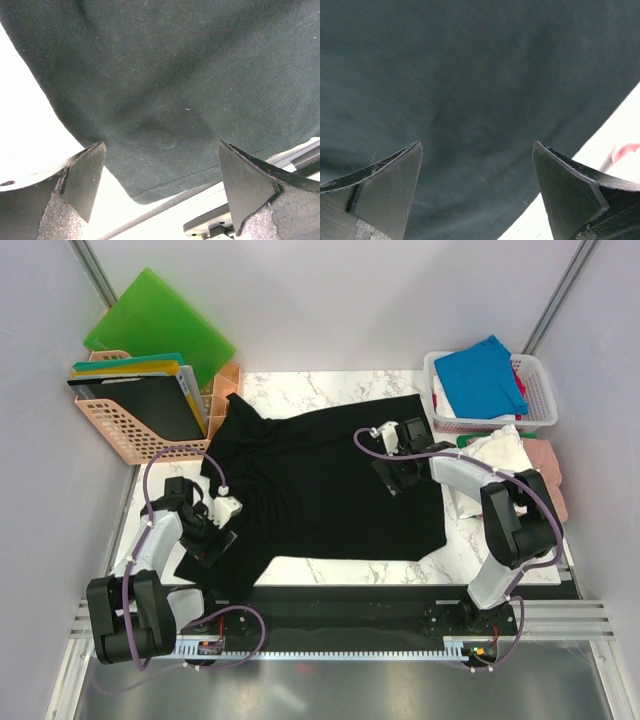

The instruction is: Fold and stack the t-shirts

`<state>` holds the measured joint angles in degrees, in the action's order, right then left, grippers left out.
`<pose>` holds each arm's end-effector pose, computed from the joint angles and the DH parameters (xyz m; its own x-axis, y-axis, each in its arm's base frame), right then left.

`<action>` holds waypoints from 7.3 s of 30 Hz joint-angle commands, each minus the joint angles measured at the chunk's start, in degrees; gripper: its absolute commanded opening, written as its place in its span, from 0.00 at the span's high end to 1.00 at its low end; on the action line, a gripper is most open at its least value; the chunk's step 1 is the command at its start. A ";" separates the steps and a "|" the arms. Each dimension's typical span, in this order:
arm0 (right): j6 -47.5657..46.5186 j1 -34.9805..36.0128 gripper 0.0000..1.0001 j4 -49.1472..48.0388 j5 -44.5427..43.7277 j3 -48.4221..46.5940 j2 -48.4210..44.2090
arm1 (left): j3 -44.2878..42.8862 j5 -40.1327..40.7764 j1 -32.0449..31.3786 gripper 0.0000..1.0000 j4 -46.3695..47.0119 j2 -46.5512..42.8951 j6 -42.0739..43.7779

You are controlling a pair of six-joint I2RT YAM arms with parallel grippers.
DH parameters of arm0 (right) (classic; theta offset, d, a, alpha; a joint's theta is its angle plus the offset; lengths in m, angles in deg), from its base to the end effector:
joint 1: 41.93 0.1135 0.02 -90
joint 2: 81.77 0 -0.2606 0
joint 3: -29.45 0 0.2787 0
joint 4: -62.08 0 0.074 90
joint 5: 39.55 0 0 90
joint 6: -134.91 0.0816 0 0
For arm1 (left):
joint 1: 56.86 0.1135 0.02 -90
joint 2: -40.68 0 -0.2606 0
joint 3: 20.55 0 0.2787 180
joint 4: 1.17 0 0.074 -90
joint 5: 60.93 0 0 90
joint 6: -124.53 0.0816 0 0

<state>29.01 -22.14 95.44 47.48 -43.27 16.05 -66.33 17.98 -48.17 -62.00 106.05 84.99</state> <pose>0.3676 0.1278 0.1209 -0.6856 -0.5375 -0.4910 -0.5204 0.8335 -0.1858 0.1997 0.0146 0.1050 -0.7105 0.6570 -0.2522 0.6775 0.7355 0.0076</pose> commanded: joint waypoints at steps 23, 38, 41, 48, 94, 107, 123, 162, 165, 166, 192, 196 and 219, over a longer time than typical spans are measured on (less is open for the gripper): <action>-1.15 -3.87 0.02 -0.45 -0.03 -3.00 8.27 | -2.25 -1.91 0.45 0.00 -1.08 3.28 0.87; -3.26 -6.96 0.02 -0.27 0.15 0.79 5.54 | -2.43 -1.83 0.36 0.00 -1.34 3.28 1.49; -3.26 -6.96 0.02 0.08 0.93 0.97 5.01 | -2.17 -1.92 0.36 0.00 -1.26 3.45 1.57; -3.52 -6.96 0.02 2.62 8.93 1.06 -5.06 | -4.97 -3.32 0.36 0.00 -1.34 -3.38 1.31; 3.68 -4.41 0.05 17.05 18.51 -60.26 30.69 | -35.21 6.43 -16.16 0.00 14.20 15.75 -16.09; 1.93 -4.41 0.04 9.48 19.05 -35.16 16.44 | -52.34 18.39 -17.04 0.00 25.64 36.22 -19.78; 0.08 -4.41 0.04 7.73 14.74 -30.76 17.14 | -73.79 20.14 -17.30 0.30 17.91 55.57 -23.47; -0.18 -3.53 0.07 -1.15 13.07 -16.88 12.13 | -105.86 21.38 -21.26 0.02 9.91 87.82 -13.28; -0.01 -3.36 0.07 -1.85 12.98 -15.91 11.08 | -106.49 21.73 -22.13 0.01 10.25 89.15 -13.19; 0.08 -3.36 0.07 -2.73 12.46 -14.17 10.55 | -106.40 23.03 -22.40 0.01 11.65 89.32 -13.63; -2.21 5.34 0.02 -11.97 16.40 -6.14 1.14 | -87.10 21.56 -23.37 0.00 26.78 55.69 -23.39; -2.03 11.56 0.02 -6.88 21.23 -10.71 3.07 | -74.17 20.50 -22.93 0.00 26.52 44.26 -23.65; 3.77 35.92 0.28 -5.19 30.30 -37.62 26.37 | -20.01 16.89 -0.60 0.00 28.10 -7.26 -27.51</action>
<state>31.54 11.15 92.06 75.09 -78.14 41.93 -88.69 34.81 -49.59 -34.53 102.59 58.37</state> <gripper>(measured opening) 0.728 0.995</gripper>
